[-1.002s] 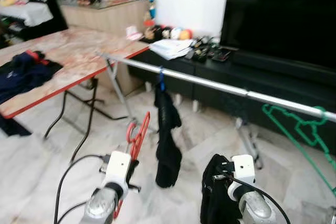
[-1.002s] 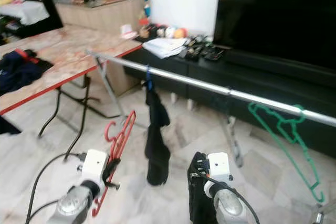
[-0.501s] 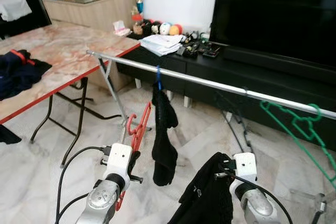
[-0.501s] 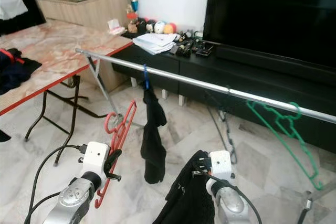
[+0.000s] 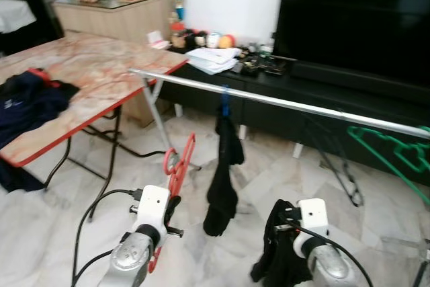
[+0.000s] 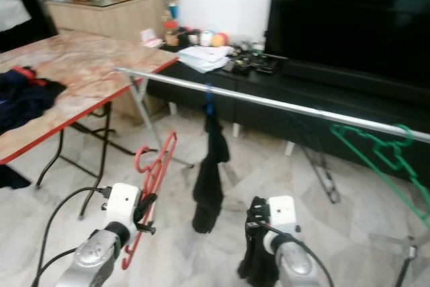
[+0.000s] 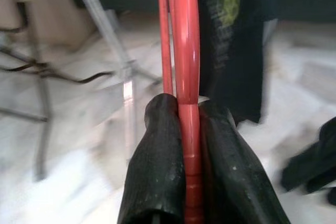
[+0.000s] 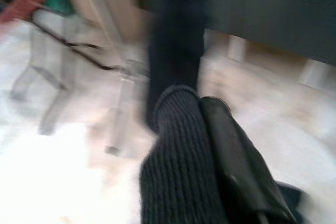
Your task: Hang hanger
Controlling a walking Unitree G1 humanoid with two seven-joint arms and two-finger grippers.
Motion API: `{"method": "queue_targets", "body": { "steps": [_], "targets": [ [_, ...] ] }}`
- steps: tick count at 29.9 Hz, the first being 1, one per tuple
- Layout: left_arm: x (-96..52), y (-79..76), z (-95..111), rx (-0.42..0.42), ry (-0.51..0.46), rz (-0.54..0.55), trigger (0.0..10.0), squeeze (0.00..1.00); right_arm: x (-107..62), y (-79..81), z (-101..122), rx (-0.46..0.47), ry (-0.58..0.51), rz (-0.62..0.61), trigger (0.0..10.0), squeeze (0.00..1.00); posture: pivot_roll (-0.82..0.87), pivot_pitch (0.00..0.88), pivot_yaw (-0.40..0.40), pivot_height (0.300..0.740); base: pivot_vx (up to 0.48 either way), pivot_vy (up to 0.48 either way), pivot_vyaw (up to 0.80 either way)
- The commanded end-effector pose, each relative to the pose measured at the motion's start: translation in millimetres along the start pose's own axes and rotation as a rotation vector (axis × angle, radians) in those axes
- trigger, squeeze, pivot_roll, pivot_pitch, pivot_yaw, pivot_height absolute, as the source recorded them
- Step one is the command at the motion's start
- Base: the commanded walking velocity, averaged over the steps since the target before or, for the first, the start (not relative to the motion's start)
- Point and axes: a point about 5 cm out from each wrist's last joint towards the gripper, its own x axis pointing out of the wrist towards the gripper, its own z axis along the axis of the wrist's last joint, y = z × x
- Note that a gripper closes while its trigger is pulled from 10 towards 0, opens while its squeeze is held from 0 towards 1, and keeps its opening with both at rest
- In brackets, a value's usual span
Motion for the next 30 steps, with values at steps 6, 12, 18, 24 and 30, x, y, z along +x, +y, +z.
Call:
{"method": "queue_targets", "body": {
  "steps": [6, 12, 18, 24, 30],
  "targets": [
    [1.5, -6.0, 7.0, -0.032, -0.027, -0.021, 10.0, 0.0, -1.7, -8.9, 3.8, -0.013, -0.01, -0.034, 10.0, 0.0, -0.04, 0.005, 0.061, 0.74, 0.0, 0.48, 0.0],
    [0.3, -4.9, 6.4, -0.035, -0.026, -0.024, 10.0, 0.0, -1.4, -11.4, 1.5, -0.012, 0.016, -0.063, 10.0, 0.0, -0.03, 0.005, 0.06, 0.74, 0.0, 0.48, -0.18],
    [-0.1, -4.4, 6.5, -0.032, -0.029, -0.024, 10.0, 0.0, 0.0, -12.6, 2.1, -0.018, 0.023, -0.062, 10.0, 0.0, -0.03, 0.007, 0.059, 0.74, 0.0, 0.24, -0.8],
    [-0.7, -5.0, 6.2, -0.036, -0.028, -0.031, 10.0, 0.0, 0.5, -12.3, 3.2, -0.027, 0.025, -0.064, 10.0, 0.0, -0.03, 0.009, 0.06, 0.74, 0.0, 0.0, -0.8],
    [-1.4, -5.6, 6.2, -0.041, -0.031, -0.037, 10.0, 0.0, 0.8, -11.5, 3.9, -0.029, 0.024, -0.06, 10.0, 0.0, -0.03, 0.009, 0.058, 0.74, 0.0, 0.0, -0.8]
  ]
}}
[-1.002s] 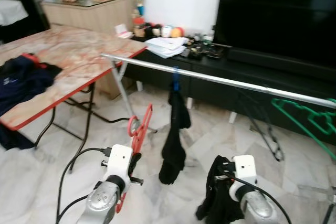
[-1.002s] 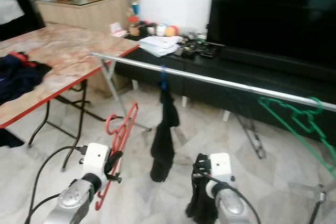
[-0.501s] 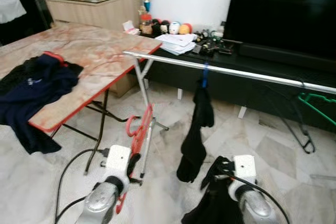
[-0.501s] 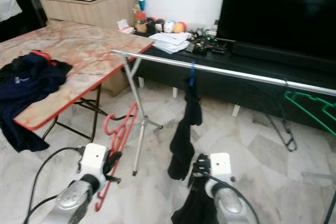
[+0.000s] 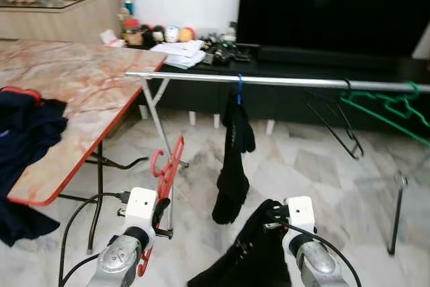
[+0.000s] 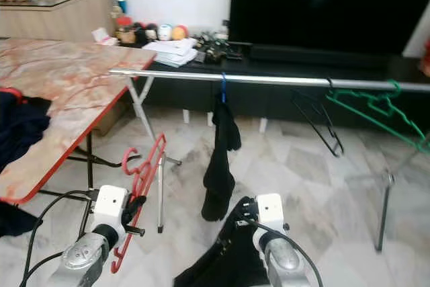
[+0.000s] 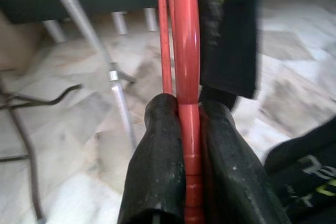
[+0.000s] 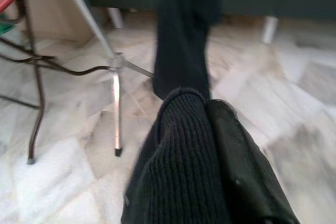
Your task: Hang hanger
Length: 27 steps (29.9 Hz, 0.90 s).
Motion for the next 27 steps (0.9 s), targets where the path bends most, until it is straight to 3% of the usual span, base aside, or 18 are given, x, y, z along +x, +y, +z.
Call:
{"method": "queue_targets", "body": {
  "steps": [1, 12, 27],
  "targets": [
    [0.7, -7.0, 5.3, -0.003, -0.025, -0.025, 10.0, 0.0, -0.1, -6.2, 7.5, -0.016, -0.024, -0.015, 10.0, 0.0, -0.03, 0.009, 0.058, 0.74, 0.0, 0.0, -0.8],
    [0.2, -6.9, 4.4, -0.001, -0.02, -0.026, 10.0, 0.0, 0.9, -4.8, 8.3, -0.03, -0.026, -0.014, 10.0, 0.0, -0.03, 0.006, 0.061, 0.74, 0.0, 0.0, -0.8],
    [1.1, -7.5, 3.4, 0.008, -0.011, -0.023, 10.0, 0.0, 1.7, -8.2, 10.3, -0.032, -0.046, -0.028, 10.0, 0.0, -0.03, 0.0, 0.062, 0.74, 0.0, 0.0, 0.0]
  ]
}}
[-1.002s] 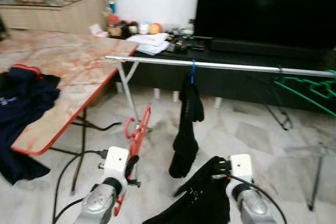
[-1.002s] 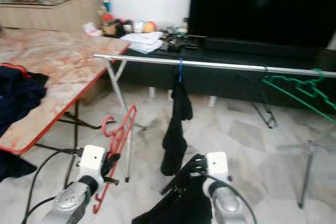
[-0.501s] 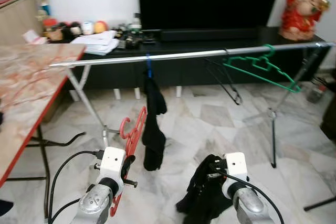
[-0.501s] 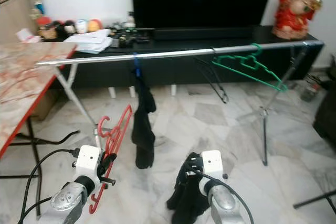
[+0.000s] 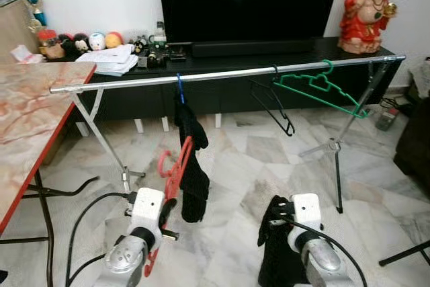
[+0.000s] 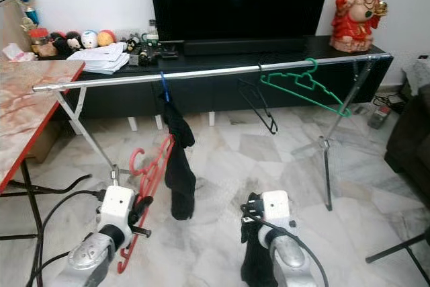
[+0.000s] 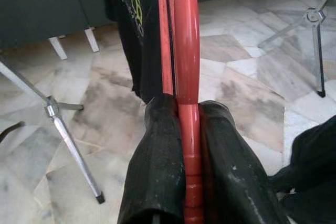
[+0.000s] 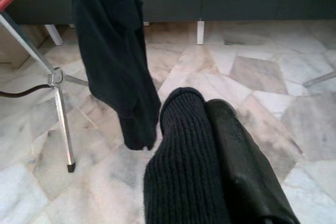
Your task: Hang hanger
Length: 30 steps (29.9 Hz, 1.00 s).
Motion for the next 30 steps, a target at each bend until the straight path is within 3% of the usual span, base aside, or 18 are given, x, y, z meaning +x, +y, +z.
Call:
{"method": "queue_targets", "body": {
  "steps": [1, 13, 30],
  "targets": [
    [0.5, -1.0, 2.9, 0.005, -0.008, -0.002, 10.0, 0.0, 2.1, -1.6, 7.0, -0.013, -0.033, -0.001, 10.0, 0.0, -0.03, 0.0, 0.062, 0.74, 0.0, 0.0, 0.0],
    [1.3, 0.1, 3.9, 0.018, -0.005, 0.001, 10.0, 0.0, 3.1, -0.3, 7.6, -0.006, -0.036, -0.007, 10.0, 0.0, -0.02, 0.003, 0.064, 0.74, 0.0, 0.397, 0.0],
    [0.6, -0.6, 3.8, 0.022, -0.003, -0.009, 10.0, 0.0, 3.7, -2.0, 6.7, -0.007, -0.032, -0.012, 10.0, 0.0, -0.02, 0.009, 0.064, 0.74, 0.0, 0.0, 0.0]
  ]
}}
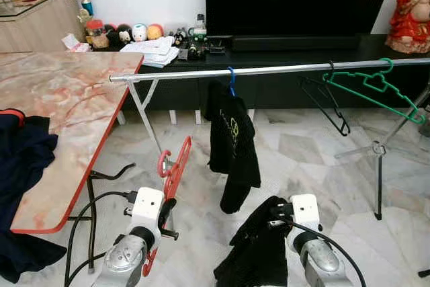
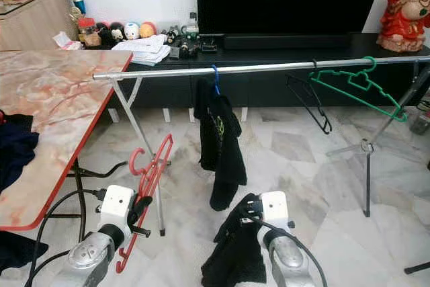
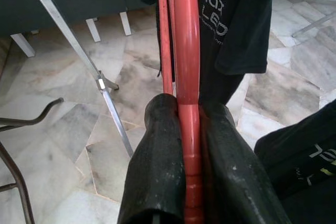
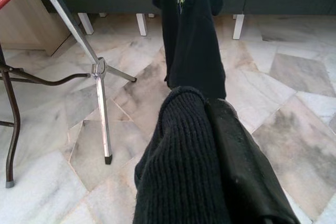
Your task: Hang hanger
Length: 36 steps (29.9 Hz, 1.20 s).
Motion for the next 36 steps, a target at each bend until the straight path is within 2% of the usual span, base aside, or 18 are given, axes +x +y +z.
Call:
{"method": "queue_targets", "body": {
  "steps": [1, 17, 36],
  "targets": [
    [-0.4, 0.4, 3.4, 0.007, -0.008, 0.0, 10.0, 0.0, 3.4, -0.7, 8.2, -0.01, -0.033, -0.002, 10.0, 0.0, -0.02, 0.008, 0.063, 0.74, 0.0, 0.0, 0.0],
    [-0.9, 0.8, 2.5, 0.016, -0.002, 0.0, 10.0, 0.0, 3.9, -0.5, 9.4, -0.005, -0.042, -0.004, 10.0, 0.0, -0.02, 0.006, 0.064, 0.74, -0.06, 0.0, 0.0],
    [0.2, 1.1, 3.8, 0.009, -0.009, 0.004, 10.0, 0.0, 5.2, -1.5, 12.9, -0.001, -0.056, -0.008, 10.0, 0.0, -0.02, 0.005, 0.064, 0.74, -0.283, 0.0, 0.0]
  ]
}}
